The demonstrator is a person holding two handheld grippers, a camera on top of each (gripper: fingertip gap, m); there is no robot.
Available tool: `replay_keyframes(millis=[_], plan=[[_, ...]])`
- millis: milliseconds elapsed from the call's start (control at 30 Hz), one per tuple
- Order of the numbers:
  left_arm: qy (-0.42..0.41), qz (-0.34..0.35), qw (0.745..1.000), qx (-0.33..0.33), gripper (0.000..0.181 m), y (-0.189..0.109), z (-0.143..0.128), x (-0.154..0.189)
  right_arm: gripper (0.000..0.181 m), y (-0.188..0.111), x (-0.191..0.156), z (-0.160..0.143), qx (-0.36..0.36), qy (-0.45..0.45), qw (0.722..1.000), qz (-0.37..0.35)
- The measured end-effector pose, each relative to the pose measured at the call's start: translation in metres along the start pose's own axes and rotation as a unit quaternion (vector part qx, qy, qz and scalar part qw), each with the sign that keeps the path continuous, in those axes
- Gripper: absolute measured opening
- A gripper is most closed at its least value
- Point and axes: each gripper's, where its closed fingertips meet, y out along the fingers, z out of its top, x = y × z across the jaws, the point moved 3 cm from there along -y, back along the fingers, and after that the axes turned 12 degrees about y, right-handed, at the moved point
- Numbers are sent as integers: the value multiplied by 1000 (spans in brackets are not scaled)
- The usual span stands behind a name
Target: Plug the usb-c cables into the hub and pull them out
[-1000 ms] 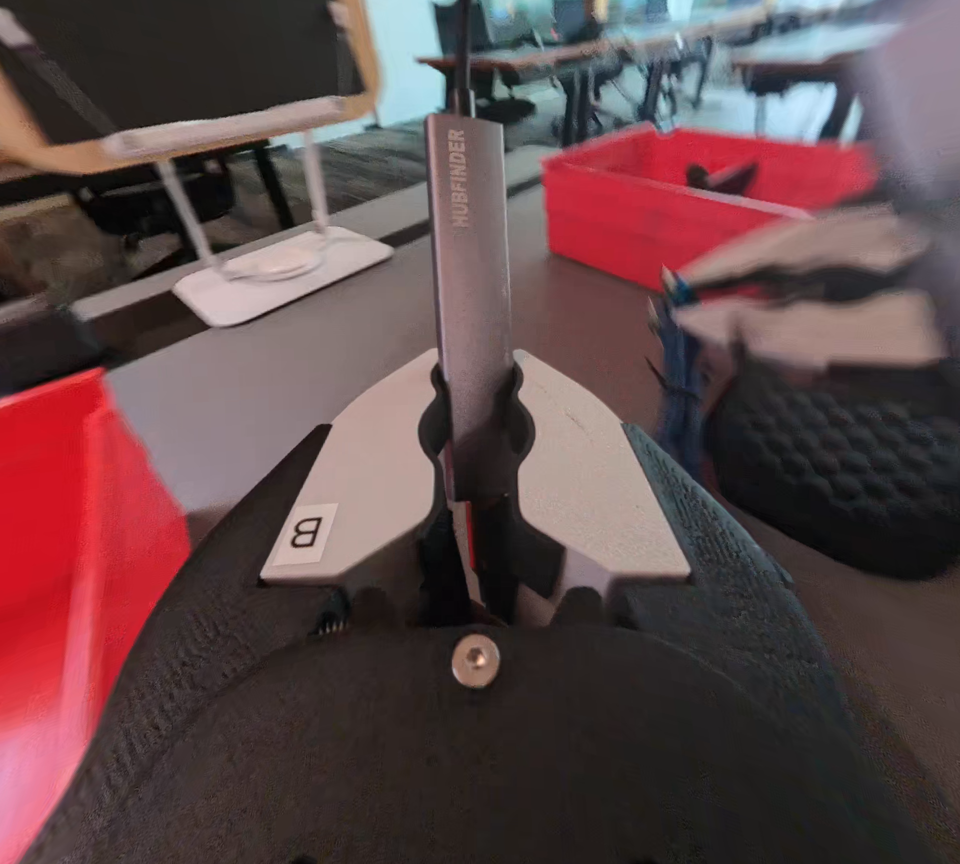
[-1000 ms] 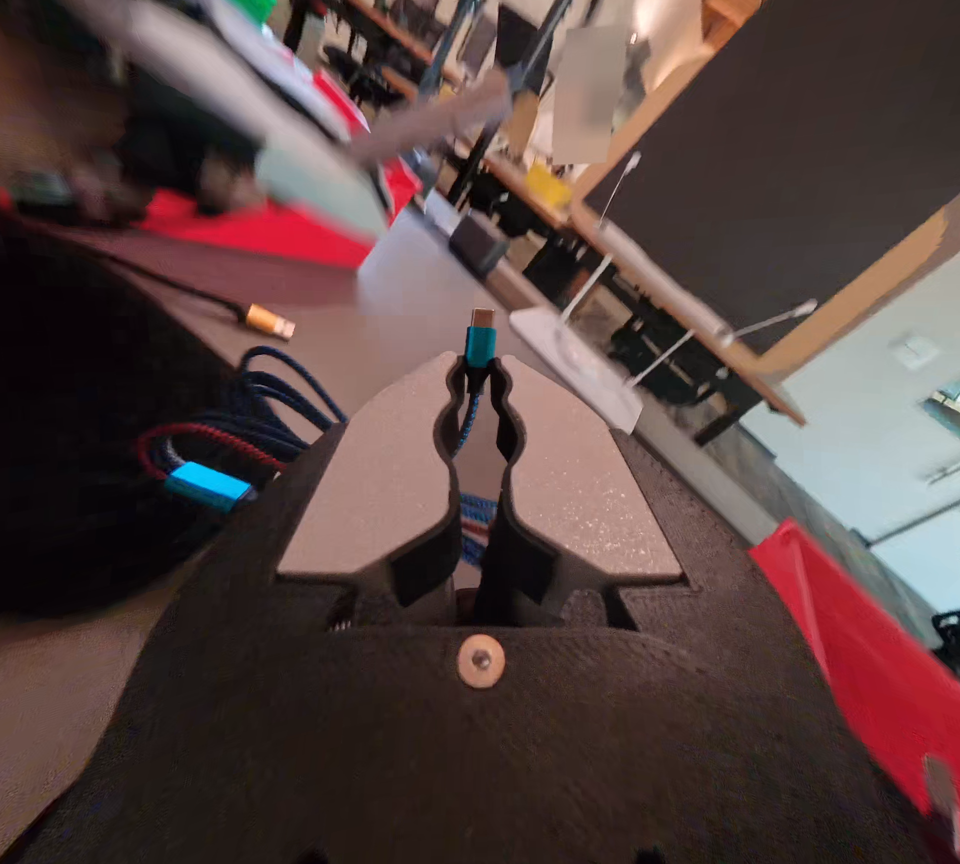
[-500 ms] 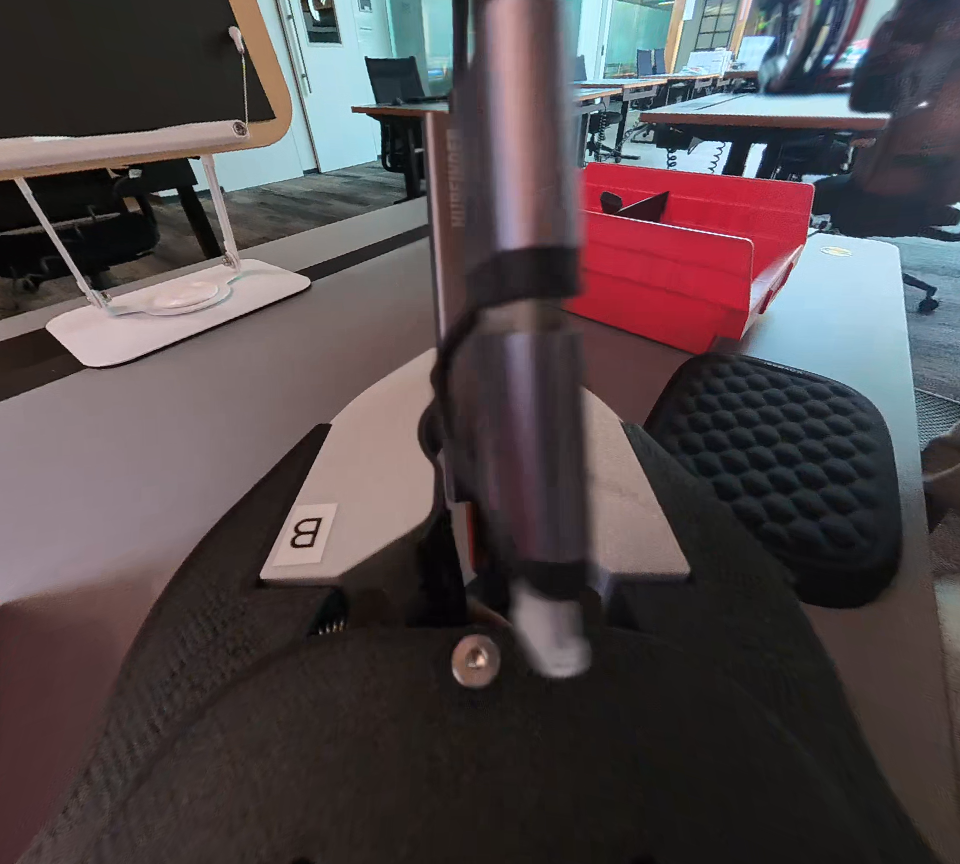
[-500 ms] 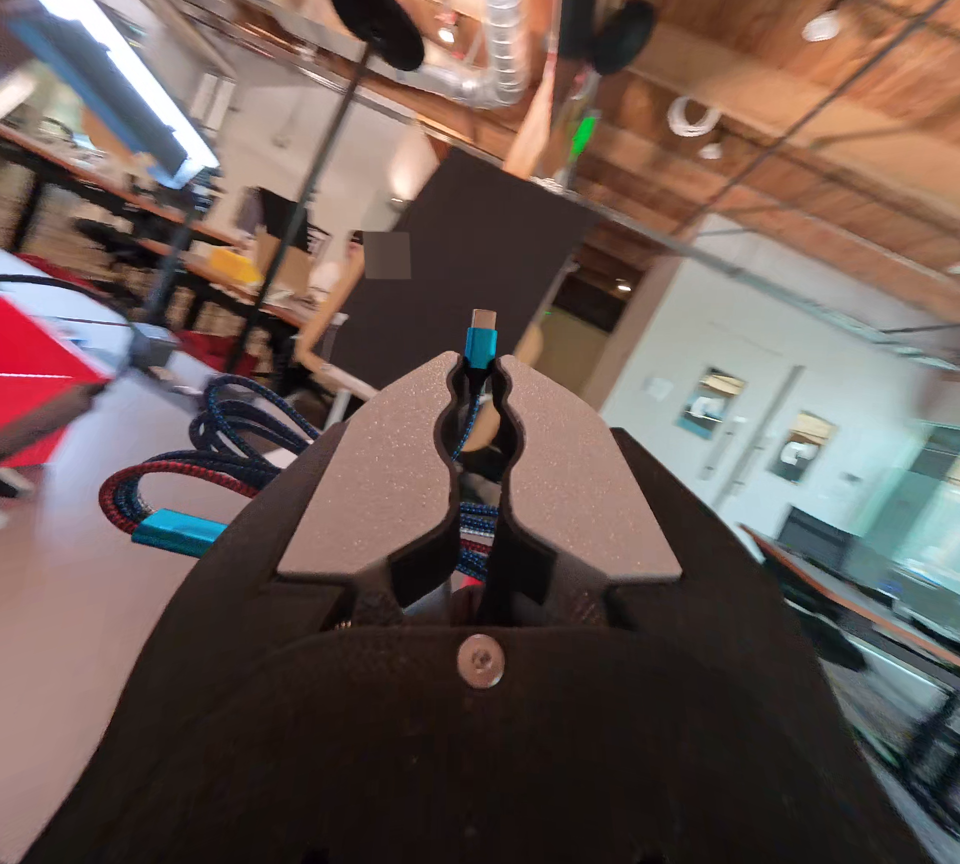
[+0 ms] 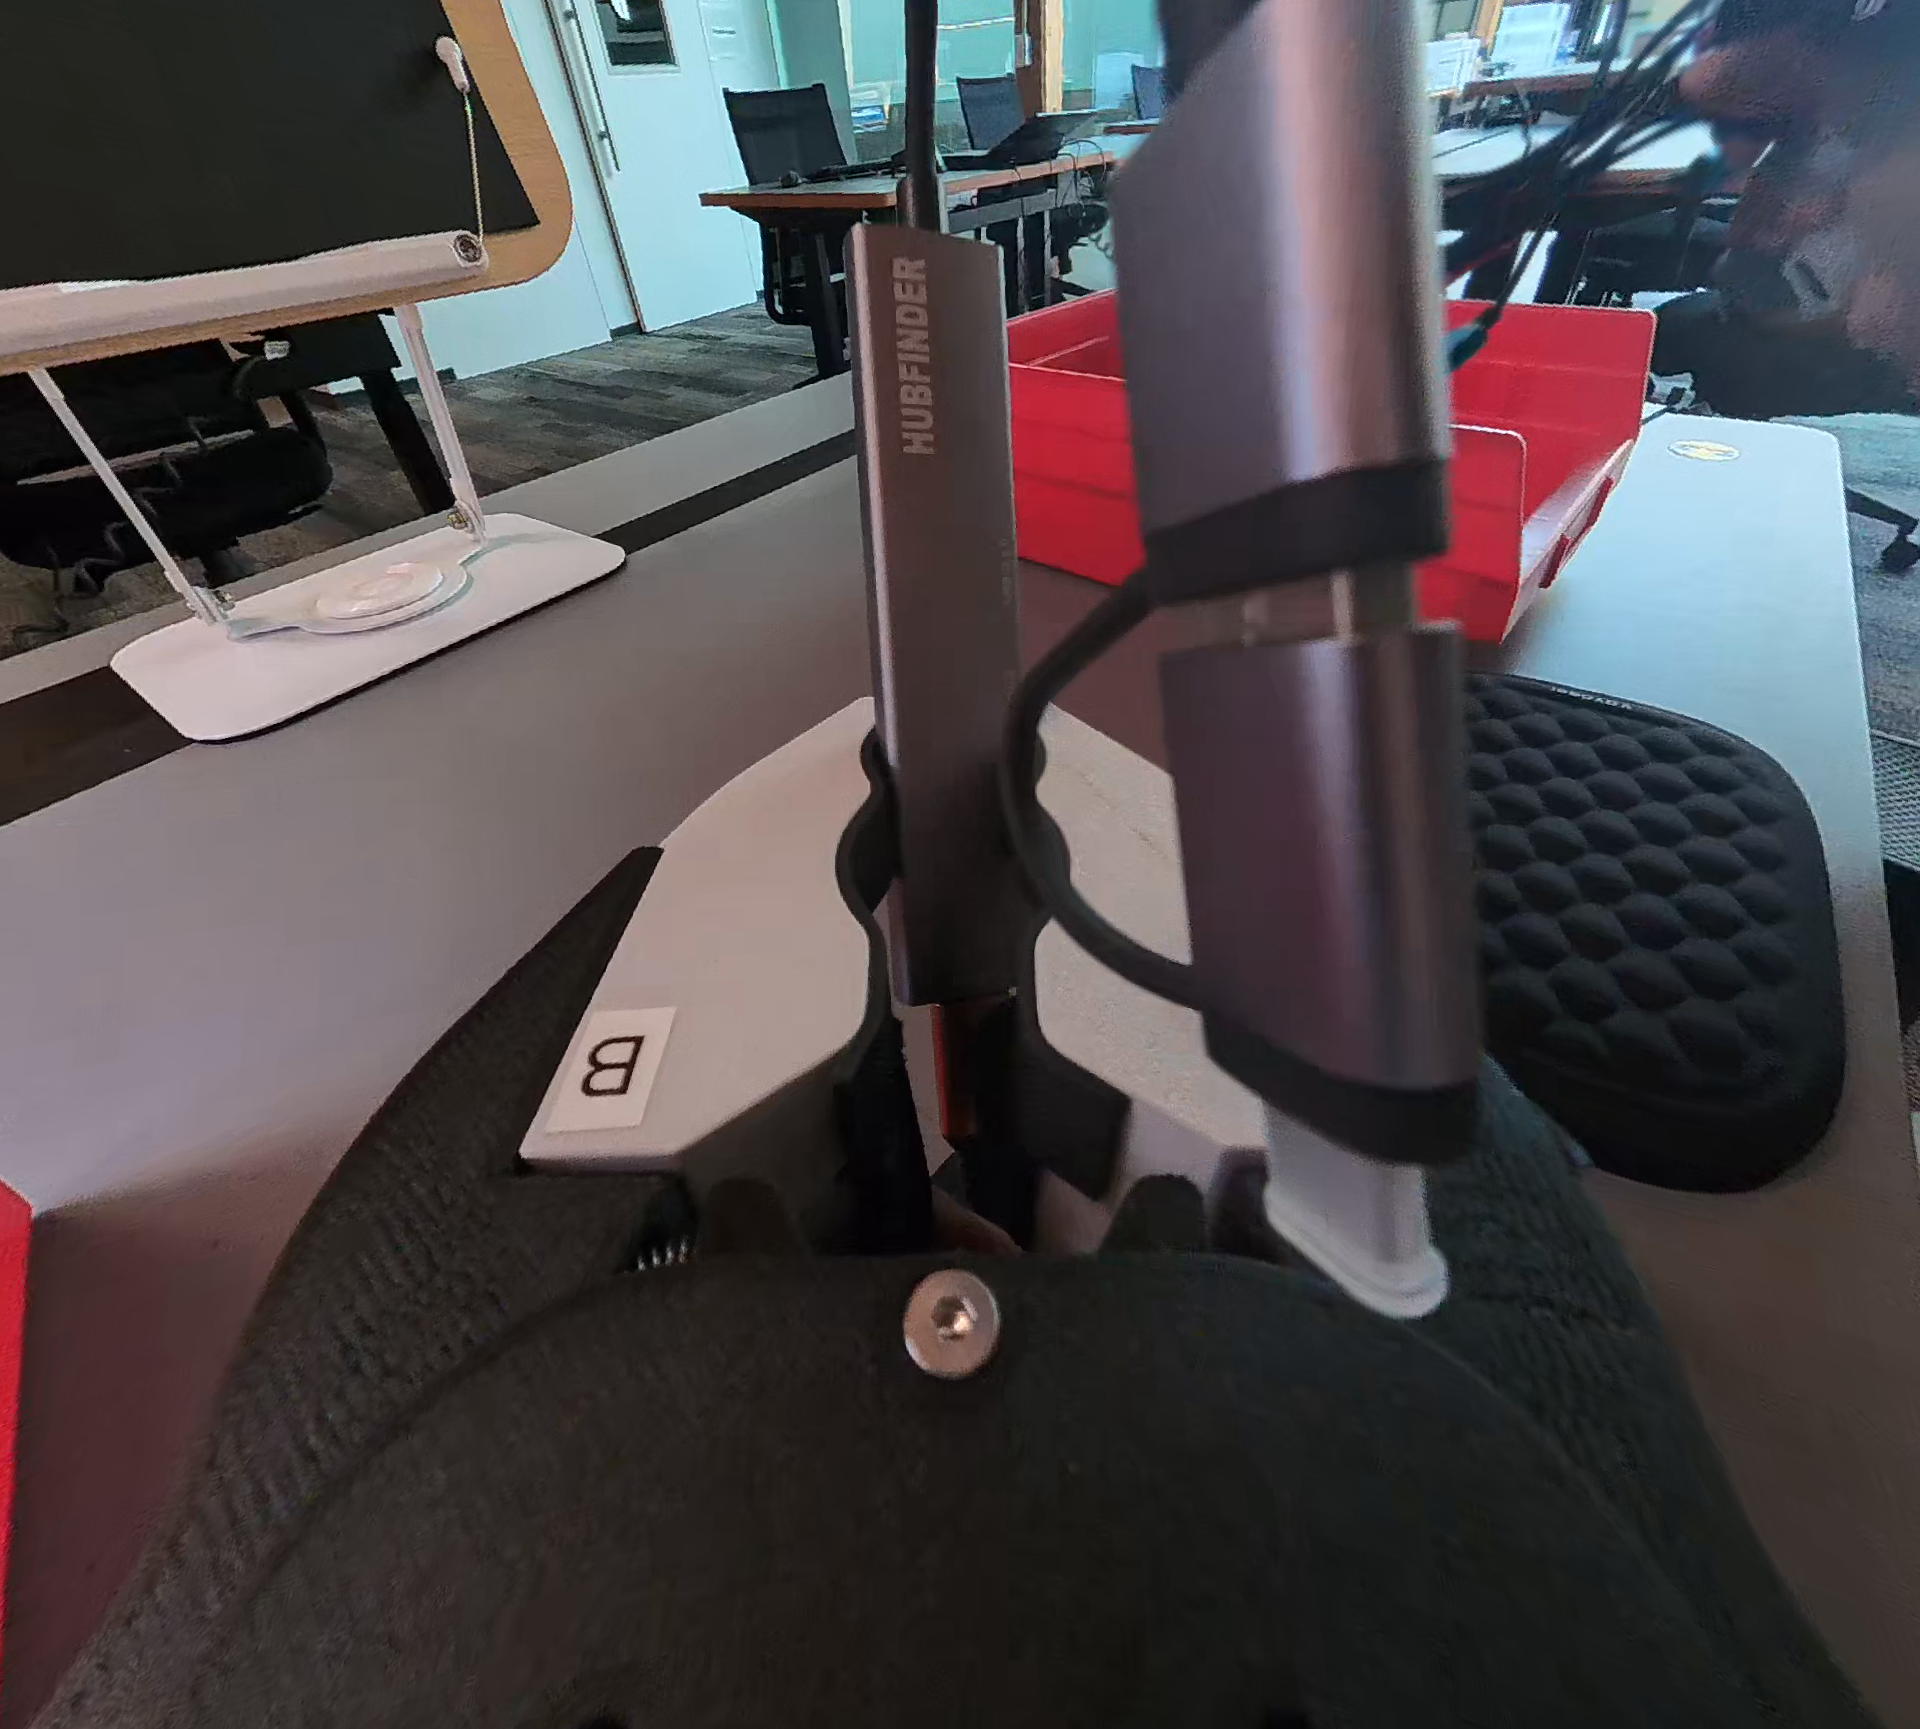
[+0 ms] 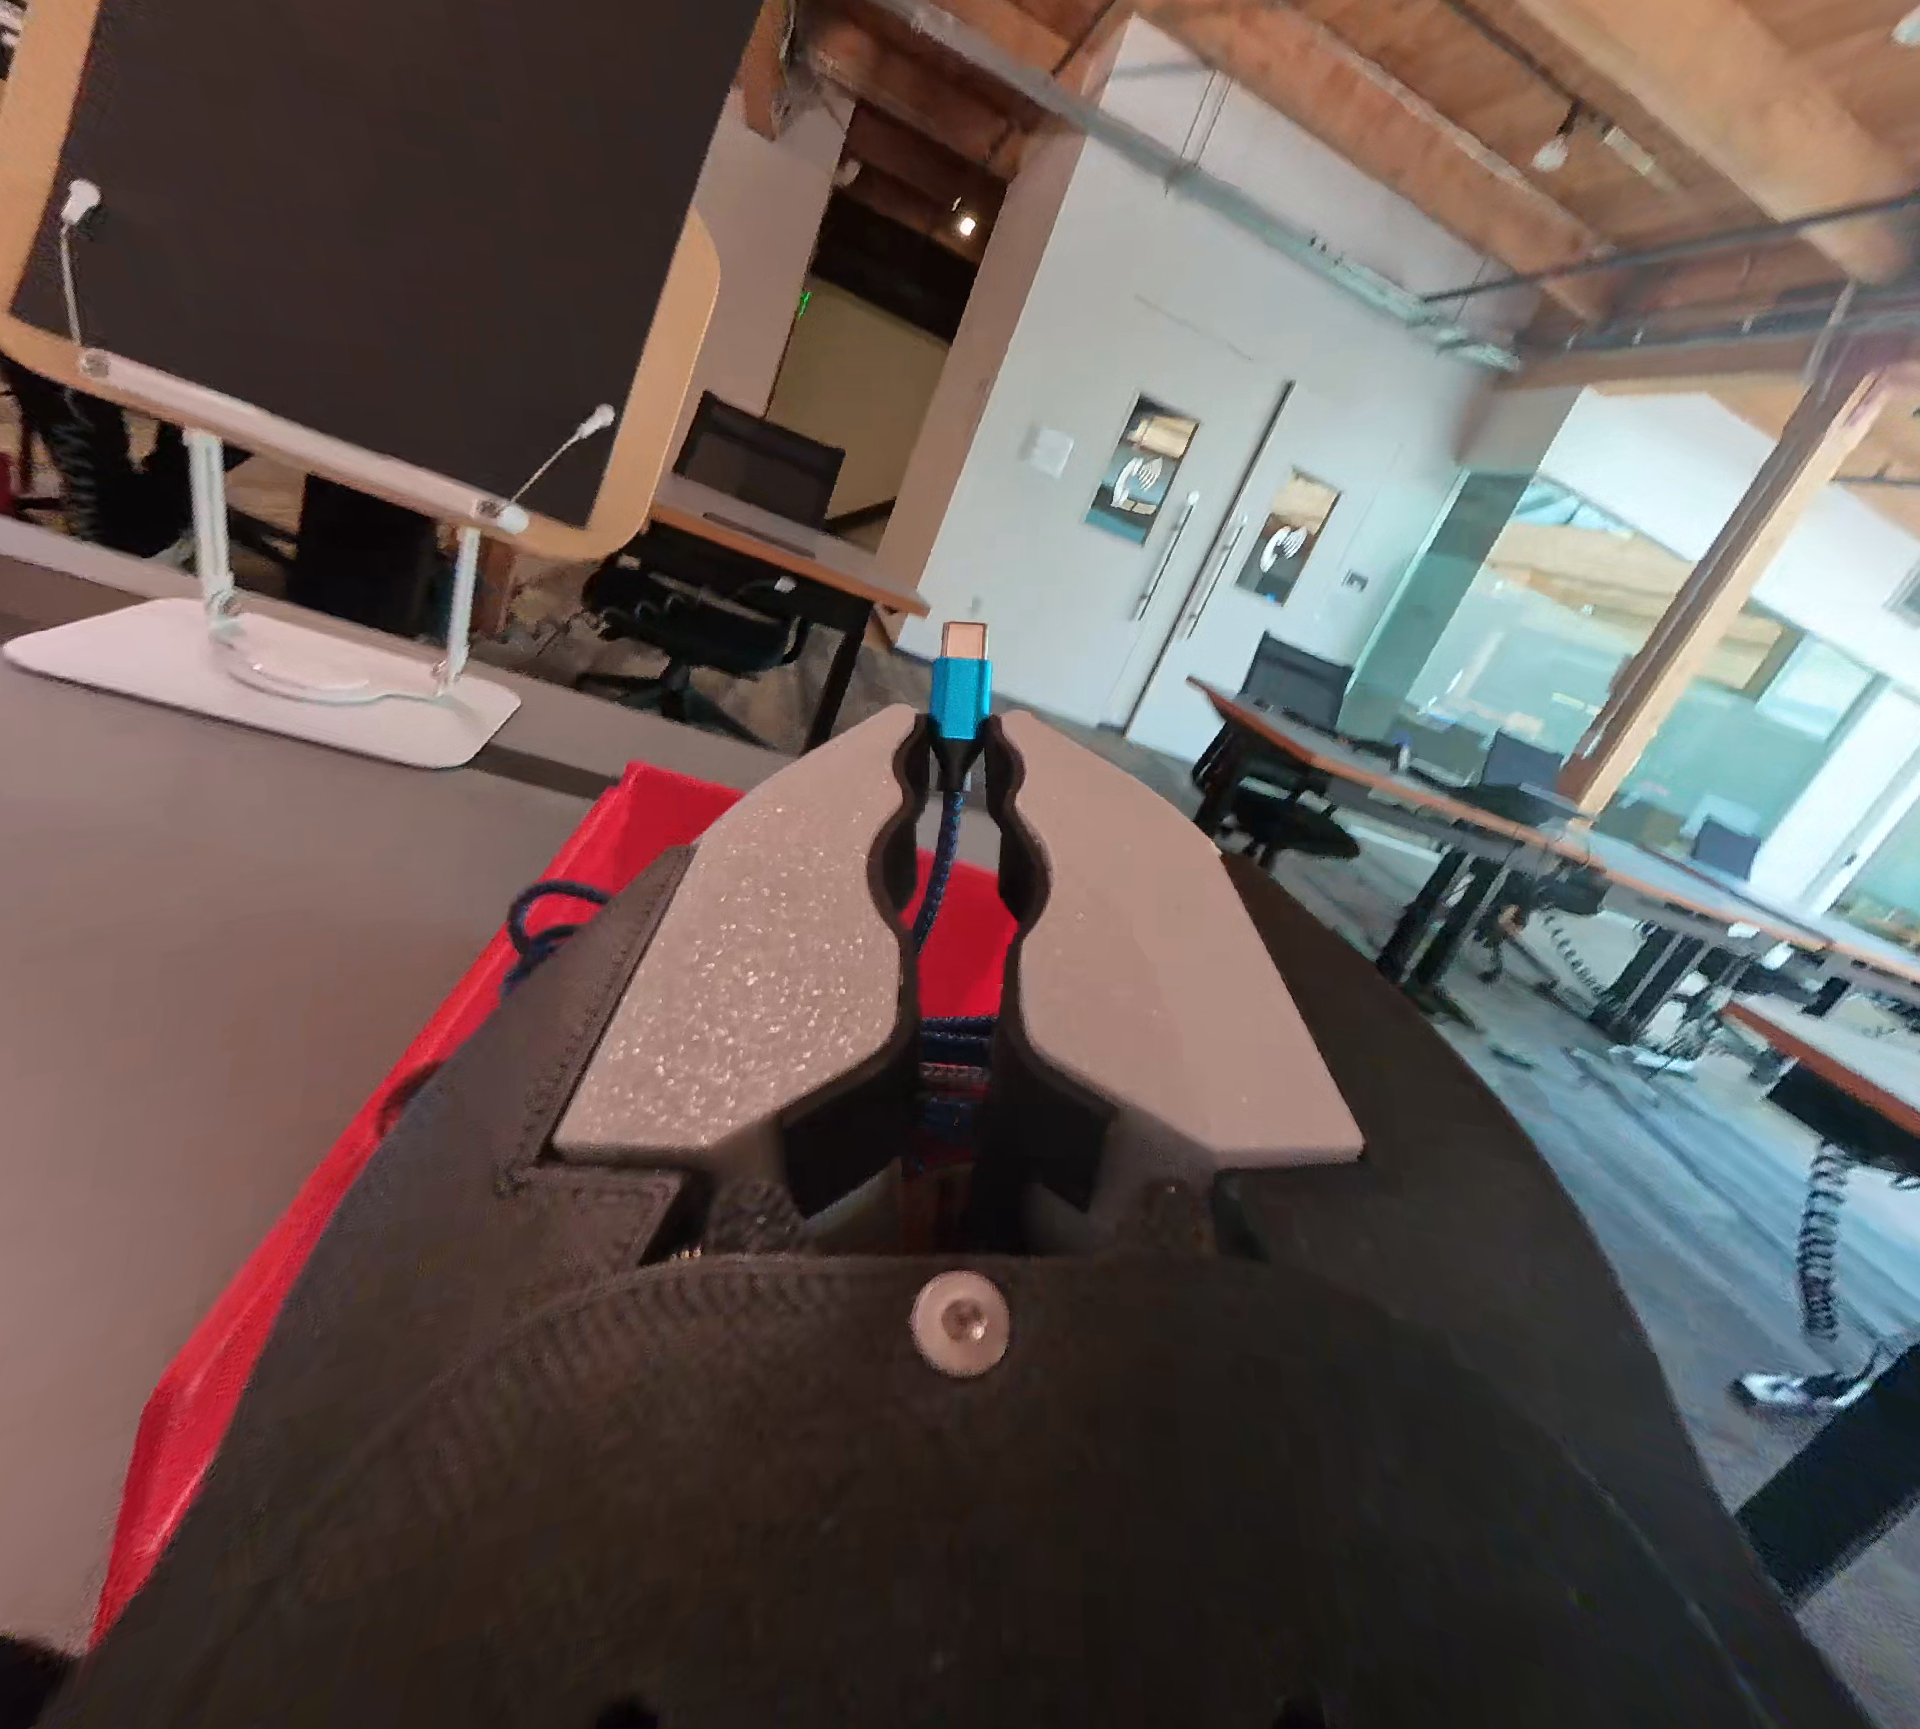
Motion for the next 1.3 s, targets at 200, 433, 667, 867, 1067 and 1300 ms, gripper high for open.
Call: replay_keyframes(millis=[200,433,667,867,1067,1300], plan=[[2,-2,1000,1,18,0,0,0,10,7,6,-59,-131,41,990,1],[9,-1,1000,-2,20,0,0,1,27,9,10,-114,-244,54,968,10],[18,7,1000,-5,20,0,0,0,51,-1,-5,-36,-53,132,988,65],[54,20,998,-8,20,0,3,2,40,-30,-117,3,-55,280,887,363],[108,16,993,53,17,-6,25,16,54,-48,-238,-7,-96,374,776,499],[211,-31,977,25,18,1,22,42,14,-62,-284,-2,-62,323,782,529]])
